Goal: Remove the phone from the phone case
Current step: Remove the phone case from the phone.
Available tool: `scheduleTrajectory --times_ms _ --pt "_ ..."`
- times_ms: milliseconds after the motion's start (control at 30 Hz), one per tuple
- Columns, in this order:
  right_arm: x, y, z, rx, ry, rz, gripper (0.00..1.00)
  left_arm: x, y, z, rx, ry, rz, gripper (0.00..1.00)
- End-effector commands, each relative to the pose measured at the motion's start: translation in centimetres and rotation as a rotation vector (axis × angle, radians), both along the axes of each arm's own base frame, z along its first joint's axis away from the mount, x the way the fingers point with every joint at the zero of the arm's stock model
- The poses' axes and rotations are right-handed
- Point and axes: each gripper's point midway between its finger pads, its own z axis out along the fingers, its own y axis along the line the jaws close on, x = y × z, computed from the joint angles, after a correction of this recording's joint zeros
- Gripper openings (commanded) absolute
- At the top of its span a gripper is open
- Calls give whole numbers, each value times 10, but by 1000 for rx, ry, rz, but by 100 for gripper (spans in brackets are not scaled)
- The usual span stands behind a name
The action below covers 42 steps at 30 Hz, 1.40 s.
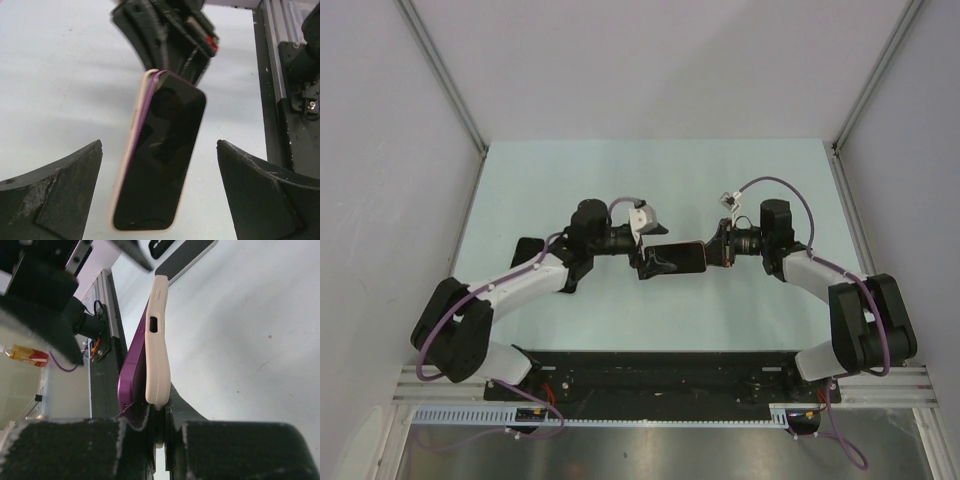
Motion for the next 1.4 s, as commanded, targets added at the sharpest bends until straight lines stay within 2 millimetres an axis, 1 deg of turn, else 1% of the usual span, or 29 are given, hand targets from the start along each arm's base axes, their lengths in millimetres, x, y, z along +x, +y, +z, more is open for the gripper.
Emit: scheduleTrajectory --times_ms 0,67,133,267,333,400,467,667,933,1000,1367 --pt "13 3 13 5 -19 -9 0 -2 -10 23 54 -248 -20 100" --pt "13 4 11 0 -7 -12 0 0 -12 24 61 -260 -22 100" --pt "14 4 9 -4 8 -11 0 0 -12 20 85 -289 -23 100" --pt "13 8 4 -7 48 -4 0 -9 -16 9 138 -334 -53 100" --pt "12 10 3 -7 64 0 0 -15 -21 7 153 -367 -71 100" --pt "9 14 0 -9 85 14 0 -11 -23 2 185 -396 -49 100" --pt "8 16 -2 -12 92 21 0 -12 -26 0 196 -403 -49 100" --pt "8 18 -3 -16 110 22 0 -16 -33 -6 205 -393 -62 100" --pt "5 19 0 -14 106 31 0 -20 -44 -24 245 -370 -66 100" --pt "5 19 0 -14 106 31 0 -22 -47 -25 248 -366 -67 100" --pt "2 20 3 -10 101 40 0 -18 -51 -32 268 -339 -38 100"
